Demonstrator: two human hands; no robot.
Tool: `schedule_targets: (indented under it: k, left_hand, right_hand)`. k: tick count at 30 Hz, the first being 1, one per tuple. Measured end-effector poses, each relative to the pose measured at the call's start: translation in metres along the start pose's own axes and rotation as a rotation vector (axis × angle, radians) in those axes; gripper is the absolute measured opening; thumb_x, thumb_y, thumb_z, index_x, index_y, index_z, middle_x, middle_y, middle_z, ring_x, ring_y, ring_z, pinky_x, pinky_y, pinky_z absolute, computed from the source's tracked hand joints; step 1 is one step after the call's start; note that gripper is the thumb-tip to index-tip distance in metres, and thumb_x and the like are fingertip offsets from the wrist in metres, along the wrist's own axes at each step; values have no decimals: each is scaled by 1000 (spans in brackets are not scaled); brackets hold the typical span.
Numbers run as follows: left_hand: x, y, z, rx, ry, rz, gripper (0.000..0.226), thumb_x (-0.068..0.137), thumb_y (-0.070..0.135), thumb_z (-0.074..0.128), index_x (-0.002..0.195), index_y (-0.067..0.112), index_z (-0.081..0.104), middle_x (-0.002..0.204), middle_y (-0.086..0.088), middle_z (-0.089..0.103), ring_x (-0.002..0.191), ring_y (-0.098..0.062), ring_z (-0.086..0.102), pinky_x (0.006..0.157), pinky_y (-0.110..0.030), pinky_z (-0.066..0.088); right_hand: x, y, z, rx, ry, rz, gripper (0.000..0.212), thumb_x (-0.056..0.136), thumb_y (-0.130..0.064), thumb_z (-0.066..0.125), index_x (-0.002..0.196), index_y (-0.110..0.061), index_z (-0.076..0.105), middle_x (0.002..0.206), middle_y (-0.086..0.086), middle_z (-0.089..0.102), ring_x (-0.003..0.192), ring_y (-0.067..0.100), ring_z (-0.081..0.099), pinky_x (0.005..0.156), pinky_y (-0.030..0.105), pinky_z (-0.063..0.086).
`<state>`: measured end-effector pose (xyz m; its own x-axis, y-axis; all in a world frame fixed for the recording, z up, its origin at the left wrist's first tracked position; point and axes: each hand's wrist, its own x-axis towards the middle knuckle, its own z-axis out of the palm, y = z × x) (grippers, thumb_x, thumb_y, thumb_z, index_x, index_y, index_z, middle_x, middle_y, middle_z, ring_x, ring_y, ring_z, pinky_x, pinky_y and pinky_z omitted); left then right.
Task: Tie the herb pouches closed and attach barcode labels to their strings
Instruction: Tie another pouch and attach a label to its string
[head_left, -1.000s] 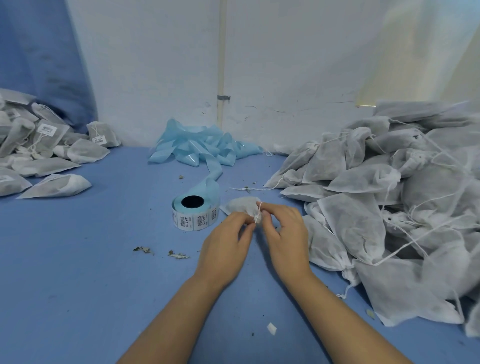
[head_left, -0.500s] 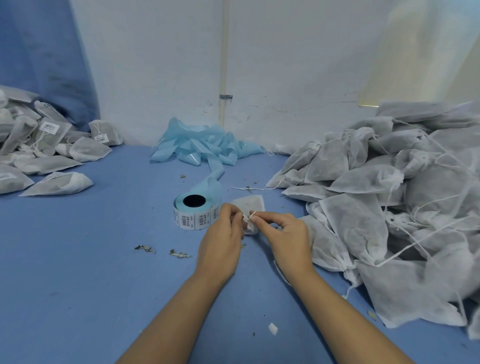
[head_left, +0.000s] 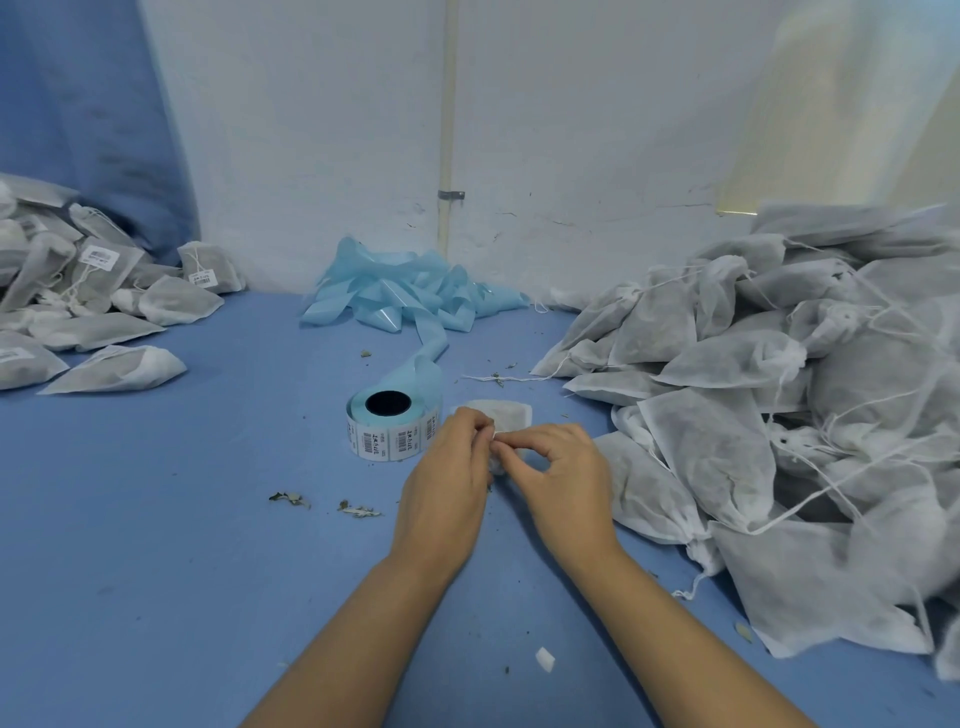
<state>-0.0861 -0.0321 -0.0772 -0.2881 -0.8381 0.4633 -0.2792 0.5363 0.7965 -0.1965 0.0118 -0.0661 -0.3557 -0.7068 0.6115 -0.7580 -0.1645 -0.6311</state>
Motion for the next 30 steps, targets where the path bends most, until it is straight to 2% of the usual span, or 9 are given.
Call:
schedule_targets:
  k: [6, 8, 11, 13, 16, 18, 21, 24, 30]
  left_hand:
    - [-1, 4, -2, -59, 7, -11, 17, 99, 29, 43, 84, 37, 48, 66, 11, 60, 63, -6, 60, 66, -27, 46]
    - [-3, 6, -2, -25, -60, 14, 14, 98, 30, 45, 86, 33, 51, 66, 9, 60, 66, -8, 60, 66, -28, 47]
    - [-4, 6, -2, 26, -119, 21, 12, 98, 32, 45, 90, 27, 53, 69, 6, 61, 70, -13, 61, 68, -34, 49]
    - [-3, 6, -2, 6, -108, -2, 12, 98, 30, 45, 88, 27, 52, 66, 6, 60, 64, -9, 60, 67, -30, 48]
    - [-1, 8, -4, -86, -51, -69, 14, 100, 28, 42, 87, 29, 50, 64, 8, 60, 55, -3, 58, 59, -13, 41]
    - [1, 9, -5, -149, -13, -114, 14, 100, 28, 42, 89, 27, 49, 64, 7, 61, 54, -6, 59, 55, -12, 41]
    - [2, 9, -5, -176, 18, -141, 14, 100, 29, 41, 92, 23, 49, 65, 3, 61, 53, -6, 58, 53, -15, 41]
    - [2, 9, -5, -162, 37, -129, 12, 100, 30, 42, 90, 25, 48, 66, 2, 61, 52, -6, 57, 55, -19, 42]
    - [0, 11, -4, -166, 21, -66, 14, 100, 26, 44, 86, 28, 49, 63, 2, 60, 52, -8, 57, 55, -10, 41]
  right_hand:
    - [0, 4, 1, 83, 4, 98, 17, 88, -17, 66, 100, -23, 76, 91, -16, 69, 92, 6, 54, 78, 5, 37]
    - [1, 7, 1, 124, 44, 146, 17, 87, -16, 67, 99, -23, 76, 90, -14, 70, 92, 10, 58, 80, 12, 41]
    - [3, 7, 0, 321, 95, 283, 18, 83, -15, 71, 87, -32, 75, 86, -17, 71, 94, 15, 64, 89, 34, 49]
    - [4, 7, 0, 404, 103, 336, 21, 81, -16, 73, 78, -37, 73, 85, -13, 73, 94, 15, 66, 89, 38, 51]
    - [4, 5, -1, 436, 84, 325, 15, 79, -22, 75, 76, -36, 75, 84, -14, 74, 95, 10, 66, 87, 24, 49]
    - [4, 4, -2, 413, 36, 272, 18, 79, -24, 75, 72, -41, 74, 82, -20, 72, 96, 5, 63, 82, 15, 46]
    - [3, 2, -2, 375, -37, 226, 14, 79, -27, 75, 74, -40, 75, 82, -22, 71, 98, 2, 58, 82, 18, 45]
    - [2, 1, -2, 298, -54, 175, 13, 79, -26, 76, 76, -39, 75, 79, -25, 69, 95, 0, 53, 78, 9, 39]
    - [1, -1, -1, 141, -44, 52, 6, 80, -24, 75, 77, -28, 77, 71, -24, 64, 90, 7, 51, 76, 11, 36]
